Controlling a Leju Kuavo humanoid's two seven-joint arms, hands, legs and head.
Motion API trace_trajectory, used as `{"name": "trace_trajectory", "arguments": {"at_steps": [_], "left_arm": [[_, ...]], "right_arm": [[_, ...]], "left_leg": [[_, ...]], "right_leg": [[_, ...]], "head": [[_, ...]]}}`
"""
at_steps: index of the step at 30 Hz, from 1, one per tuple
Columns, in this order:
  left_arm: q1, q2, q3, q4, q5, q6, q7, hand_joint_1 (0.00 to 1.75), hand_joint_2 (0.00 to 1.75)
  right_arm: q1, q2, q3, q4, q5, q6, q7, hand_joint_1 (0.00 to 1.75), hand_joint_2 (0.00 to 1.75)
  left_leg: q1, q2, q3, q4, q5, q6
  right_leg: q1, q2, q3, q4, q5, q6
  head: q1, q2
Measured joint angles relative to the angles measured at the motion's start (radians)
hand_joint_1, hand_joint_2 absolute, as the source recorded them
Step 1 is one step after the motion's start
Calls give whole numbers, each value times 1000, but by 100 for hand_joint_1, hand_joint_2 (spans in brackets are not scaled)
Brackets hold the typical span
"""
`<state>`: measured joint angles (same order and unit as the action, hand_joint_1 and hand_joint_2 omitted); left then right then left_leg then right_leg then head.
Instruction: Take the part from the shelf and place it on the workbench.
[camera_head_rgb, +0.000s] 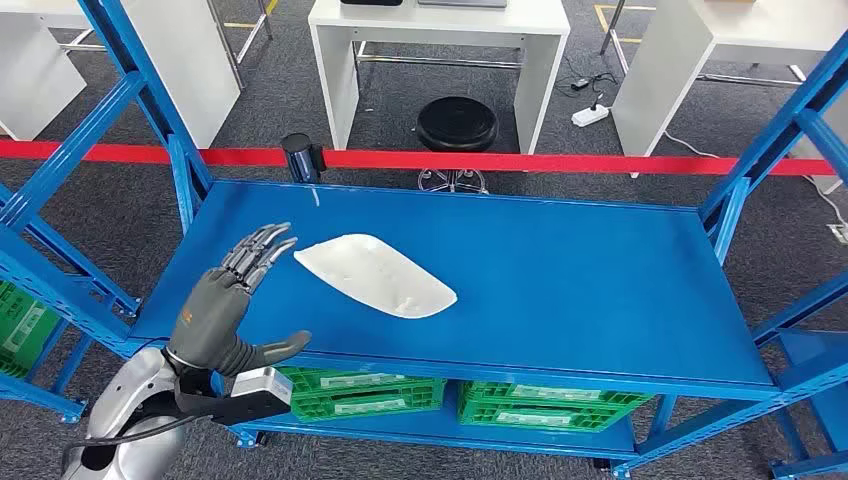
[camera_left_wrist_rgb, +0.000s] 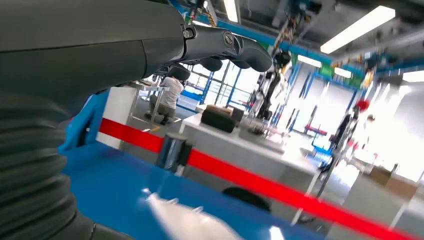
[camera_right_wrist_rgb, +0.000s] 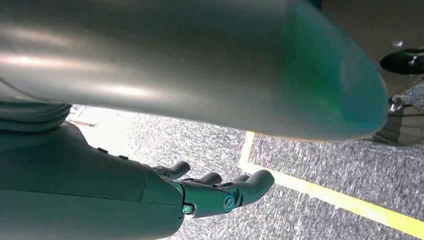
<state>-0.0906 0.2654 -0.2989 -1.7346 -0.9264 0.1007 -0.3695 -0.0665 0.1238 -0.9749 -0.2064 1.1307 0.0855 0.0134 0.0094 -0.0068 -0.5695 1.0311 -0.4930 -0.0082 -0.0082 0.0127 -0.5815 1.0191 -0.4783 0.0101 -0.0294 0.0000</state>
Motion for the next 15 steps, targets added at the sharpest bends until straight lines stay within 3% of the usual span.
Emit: {"name": "trace_trajectory", "arguments": {"at_steps": [9,15], "left_arm": [[-53,85,-38,178,-81,-8,-38,0,175],[-141,127,-113,343,-228,96,-24,0,175]], "right_arm": [[0,0,-2,0,-6,0,1,0,0],[0,0,-2,0,3,0,2,0,0]], "left_leg": [[0,1,3,-3,0,-1],[0,1,5,-7,1,-4]], "right_leg": [[0,1,0,0,-2,5],[1,0,0,1,-2,4]], "head": [[0,0],[0,0]]}}
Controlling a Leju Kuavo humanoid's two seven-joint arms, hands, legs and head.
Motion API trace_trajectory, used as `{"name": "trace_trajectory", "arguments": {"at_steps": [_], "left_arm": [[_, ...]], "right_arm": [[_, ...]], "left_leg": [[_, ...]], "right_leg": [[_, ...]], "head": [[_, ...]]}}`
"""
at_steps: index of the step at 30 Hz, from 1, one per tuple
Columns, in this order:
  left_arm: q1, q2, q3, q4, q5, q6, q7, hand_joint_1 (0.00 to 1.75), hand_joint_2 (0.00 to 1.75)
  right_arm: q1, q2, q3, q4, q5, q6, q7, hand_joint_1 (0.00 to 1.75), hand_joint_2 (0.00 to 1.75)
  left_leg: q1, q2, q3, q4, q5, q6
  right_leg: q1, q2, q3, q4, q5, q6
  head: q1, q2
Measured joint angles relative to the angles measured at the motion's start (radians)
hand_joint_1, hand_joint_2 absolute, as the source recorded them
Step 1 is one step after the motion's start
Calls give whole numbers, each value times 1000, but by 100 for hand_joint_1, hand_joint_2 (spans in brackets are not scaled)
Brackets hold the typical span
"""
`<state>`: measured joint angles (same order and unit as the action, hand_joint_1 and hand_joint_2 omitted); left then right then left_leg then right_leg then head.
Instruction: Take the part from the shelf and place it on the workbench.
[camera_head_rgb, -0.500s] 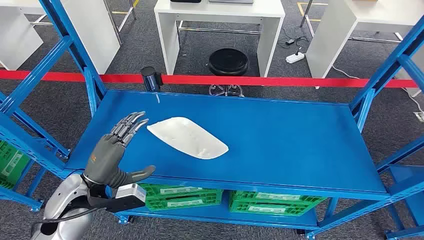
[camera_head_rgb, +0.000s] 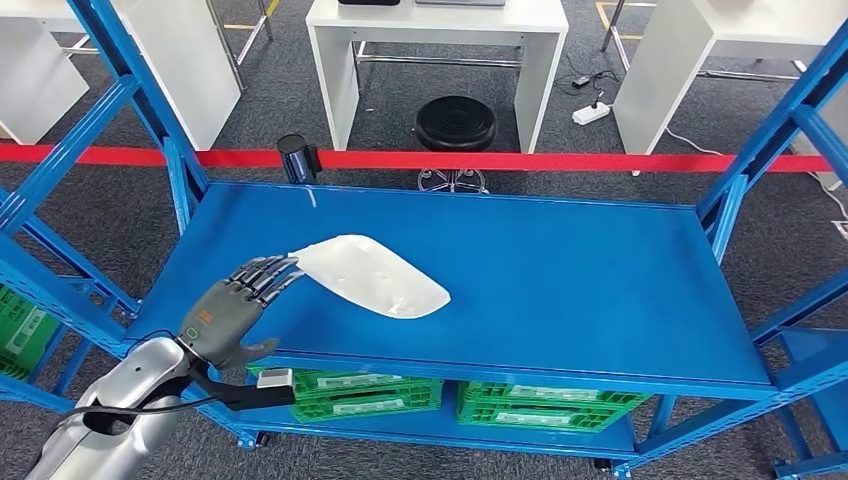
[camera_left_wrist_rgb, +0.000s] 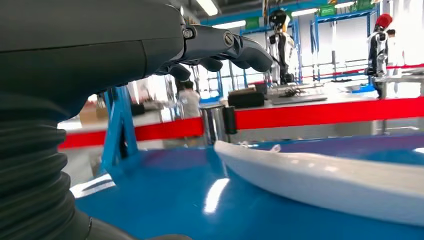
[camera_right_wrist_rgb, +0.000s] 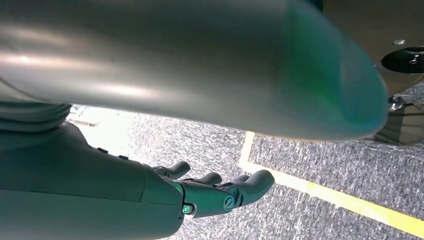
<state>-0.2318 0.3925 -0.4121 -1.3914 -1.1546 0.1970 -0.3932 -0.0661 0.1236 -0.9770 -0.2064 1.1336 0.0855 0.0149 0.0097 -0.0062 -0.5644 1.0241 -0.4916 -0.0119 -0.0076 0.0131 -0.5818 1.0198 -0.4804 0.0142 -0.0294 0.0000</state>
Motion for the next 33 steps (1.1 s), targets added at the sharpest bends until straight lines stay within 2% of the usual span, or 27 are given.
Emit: {"name": "trace_trajectory", "arguments": {"at_steps": [7,13,21,29,33], "left_arm": [[-113,-5,-80,202,-108,148,32,0,175],[-201,-54,-119,337,-111,201,34,0,175],[-252,-100,-143,426,-109,229,37,0,175],[-299,-182,-158,530,-92,288,36,0,175],[-313,-206,-165,557,-88,294,34,0,175]], "right_arm": [[0,0,-11,0,0,0,-4,0,0],[0,0,-21,0,-4,0,-5,0,0],[1,0,-24,0,-4,0,-5,0,0],[1,0,-24,0,5,0,-5,0,0],[2,0,-24,0,5,0,-5,0,0]], "left_leg": [[0,0,1,-1,0,-1],[0,0,1,-1,0,-1],[0,0,1,-1,0,-1],[0,0,1,-1,0,-1],[0,0,1,-1,0,-1]], "right_leg": [[0,0,0,0,0,0],[0,0,0,0,0,0],[0,1,0,0,0,0],[0,0,0,0,0,0],[0,1,0,0,0,0]], "head": [[0,0],[0,0],[0,0],[0,0],[0,0]]}}
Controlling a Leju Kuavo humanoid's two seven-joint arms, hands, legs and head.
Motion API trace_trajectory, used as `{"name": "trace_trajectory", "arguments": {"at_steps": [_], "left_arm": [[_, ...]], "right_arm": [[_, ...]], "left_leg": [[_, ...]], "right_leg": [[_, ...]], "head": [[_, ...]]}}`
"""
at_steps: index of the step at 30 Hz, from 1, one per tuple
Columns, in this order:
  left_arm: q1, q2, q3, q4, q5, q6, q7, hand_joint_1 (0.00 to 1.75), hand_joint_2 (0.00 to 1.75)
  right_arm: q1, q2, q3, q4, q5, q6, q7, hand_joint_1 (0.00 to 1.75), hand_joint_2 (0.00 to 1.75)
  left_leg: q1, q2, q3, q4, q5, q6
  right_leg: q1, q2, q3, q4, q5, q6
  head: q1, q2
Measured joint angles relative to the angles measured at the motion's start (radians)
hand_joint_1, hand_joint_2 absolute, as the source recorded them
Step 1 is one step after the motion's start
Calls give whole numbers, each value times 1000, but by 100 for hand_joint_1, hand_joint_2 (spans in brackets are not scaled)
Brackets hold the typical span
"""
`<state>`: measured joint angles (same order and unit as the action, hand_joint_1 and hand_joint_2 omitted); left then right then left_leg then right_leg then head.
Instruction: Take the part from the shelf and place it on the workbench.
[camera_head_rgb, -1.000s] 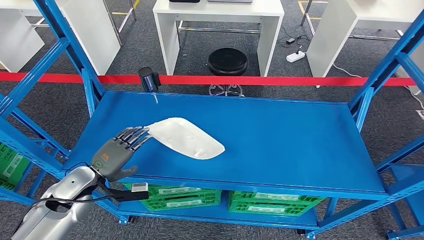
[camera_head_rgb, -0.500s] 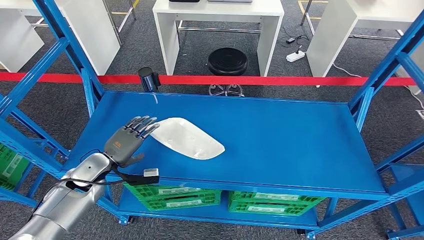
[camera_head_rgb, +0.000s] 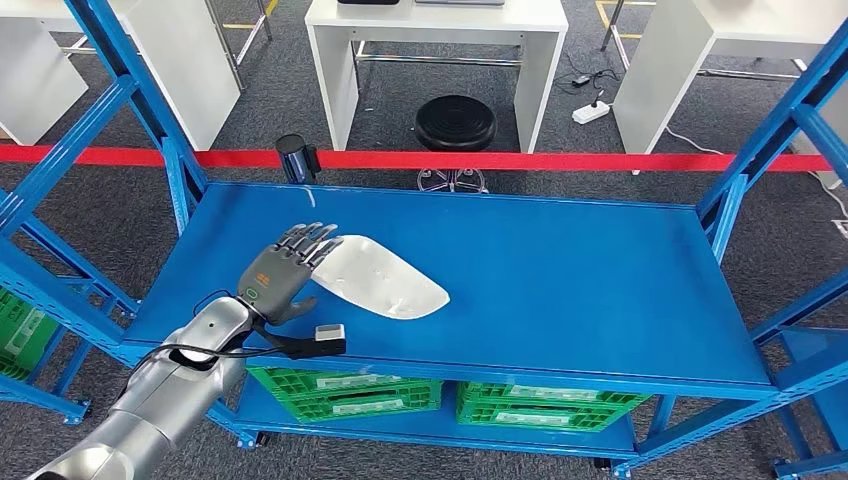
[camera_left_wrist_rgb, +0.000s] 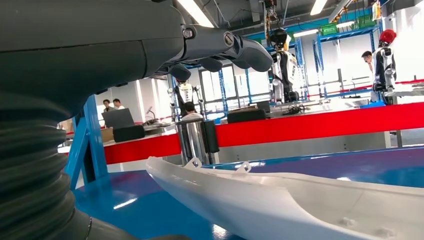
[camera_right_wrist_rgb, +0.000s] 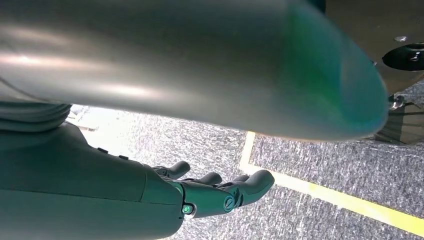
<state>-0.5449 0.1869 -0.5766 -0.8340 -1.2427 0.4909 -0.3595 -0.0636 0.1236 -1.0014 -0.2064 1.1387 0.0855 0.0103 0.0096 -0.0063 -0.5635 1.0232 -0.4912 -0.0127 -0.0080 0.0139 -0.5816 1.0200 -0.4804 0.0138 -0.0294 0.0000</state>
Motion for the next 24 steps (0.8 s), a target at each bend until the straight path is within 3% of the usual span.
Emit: {"name": "trace_trajectory", "arguments": {"at_steps": [14,24], "left_arm": [[-41,-114,-3,157,187,95,-102,0,175],[-43,-142,0,209,238,96,-125,0,175]], "right_arm": [[0,0,-9,0,4,0,0,0,0],[0,0,-16,0,10,0,0,0,0]], "left_leg": [[0,0,0,0,0,0],[0,0,0,0,0,0]], "right_leg": [[0,0,0,0,0,0],[0,0,0,0,0,0]], "head": [[0,0],[0,0]]}}
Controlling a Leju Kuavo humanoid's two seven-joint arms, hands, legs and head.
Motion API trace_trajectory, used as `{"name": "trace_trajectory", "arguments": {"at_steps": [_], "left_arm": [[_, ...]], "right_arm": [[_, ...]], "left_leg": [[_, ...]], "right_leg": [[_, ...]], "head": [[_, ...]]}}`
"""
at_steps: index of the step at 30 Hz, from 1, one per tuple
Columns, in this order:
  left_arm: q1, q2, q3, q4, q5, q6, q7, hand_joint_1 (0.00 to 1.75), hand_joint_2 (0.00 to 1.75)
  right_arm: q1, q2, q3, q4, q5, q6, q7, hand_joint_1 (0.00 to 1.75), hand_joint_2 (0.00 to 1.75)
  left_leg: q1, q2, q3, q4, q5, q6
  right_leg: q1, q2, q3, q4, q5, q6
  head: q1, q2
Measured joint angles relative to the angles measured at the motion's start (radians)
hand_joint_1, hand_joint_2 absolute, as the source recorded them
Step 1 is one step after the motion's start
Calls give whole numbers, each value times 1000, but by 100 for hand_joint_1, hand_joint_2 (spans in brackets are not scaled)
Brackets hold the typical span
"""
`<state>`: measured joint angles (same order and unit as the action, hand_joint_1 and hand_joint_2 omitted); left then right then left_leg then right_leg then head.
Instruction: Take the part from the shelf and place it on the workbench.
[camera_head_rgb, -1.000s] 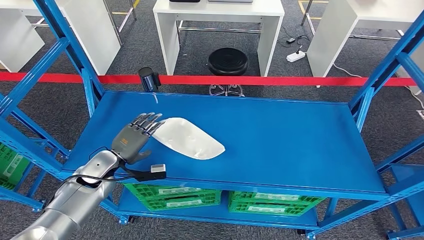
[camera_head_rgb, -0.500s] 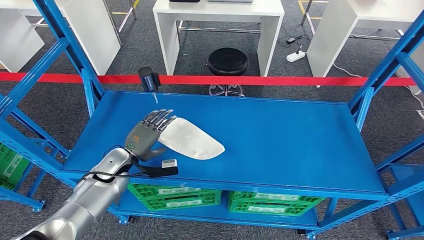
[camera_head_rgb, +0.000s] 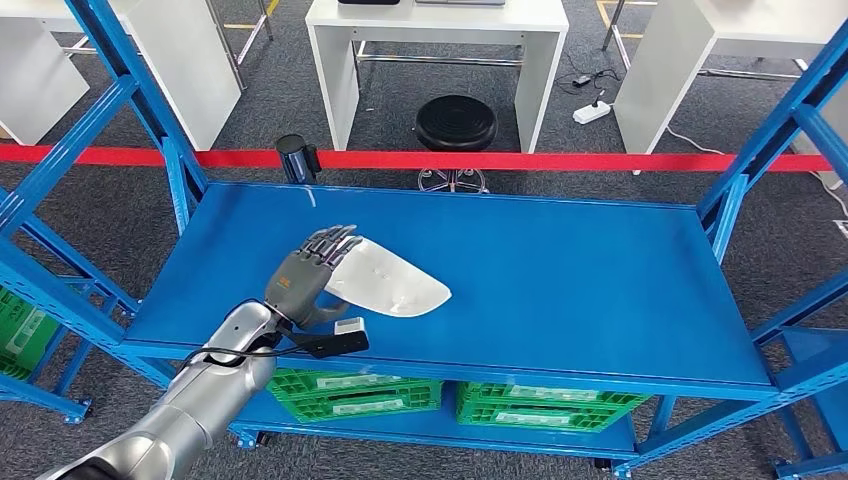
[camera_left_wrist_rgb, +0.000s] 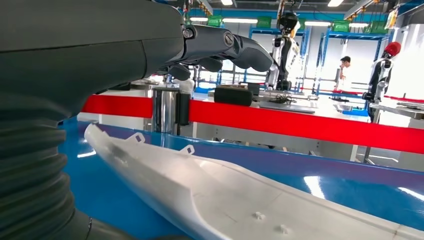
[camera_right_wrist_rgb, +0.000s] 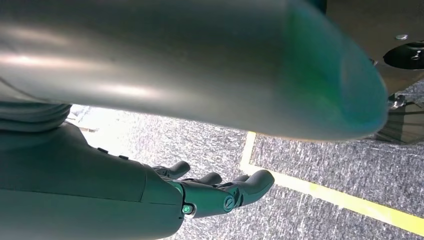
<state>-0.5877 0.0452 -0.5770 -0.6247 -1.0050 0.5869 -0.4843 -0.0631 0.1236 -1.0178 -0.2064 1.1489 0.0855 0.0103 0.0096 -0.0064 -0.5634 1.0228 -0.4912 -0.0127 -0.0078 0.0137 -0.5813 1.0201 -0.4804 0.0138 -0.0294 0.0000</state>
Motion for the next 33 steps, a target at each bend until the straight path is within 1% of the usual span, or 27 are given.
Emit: {"name": "trace_trajectory", "arguments": {"at_steps": [7,11,14,21,27,33], "left_arm": [[0,-1,6,22,16,2,-3,0,175],[0,0,6,36,9,-10,7,173,175],[-3,8,6,54,-11,-37,19,175,175],[-34,45,6,90,-53,-90,23,175,175],[-58,60,6,110,-63,-93,24,175,175],[-61,67,6,111,-68,-92,29,175,175]], "right_arm": [[0,0,0,0,0,0,0,0,0],[0,0,0,0,2,0,-1,0,0],[0,0,0,0,3,0,-2,0,0],[0,0,-7,0,-8,0,0,0,0],[0,0,-15,0,-9,0,0,0,0],[1,0,-16,0,-8,0,0,0,0]], "left_leg": [[0,0,0,0,0,0],[0,0,0,0,0,0],[0,0,0,0,0,0],[0,0,0,-1,0,0],[0,0,0,-1,0,0],[0,0,1,-1,0,0]], "right_leg": [[0,0,0,0,0,0],[0,0,0,0,0,0],[0,0,0,0,0,0],[0,0,0,0,0,0],[0,0,0,0,0,0],[0,0,0,0,0,0]], "head": [[0,0],[0,0],[0,0],[0,0],[0,0],[0,0]]}}
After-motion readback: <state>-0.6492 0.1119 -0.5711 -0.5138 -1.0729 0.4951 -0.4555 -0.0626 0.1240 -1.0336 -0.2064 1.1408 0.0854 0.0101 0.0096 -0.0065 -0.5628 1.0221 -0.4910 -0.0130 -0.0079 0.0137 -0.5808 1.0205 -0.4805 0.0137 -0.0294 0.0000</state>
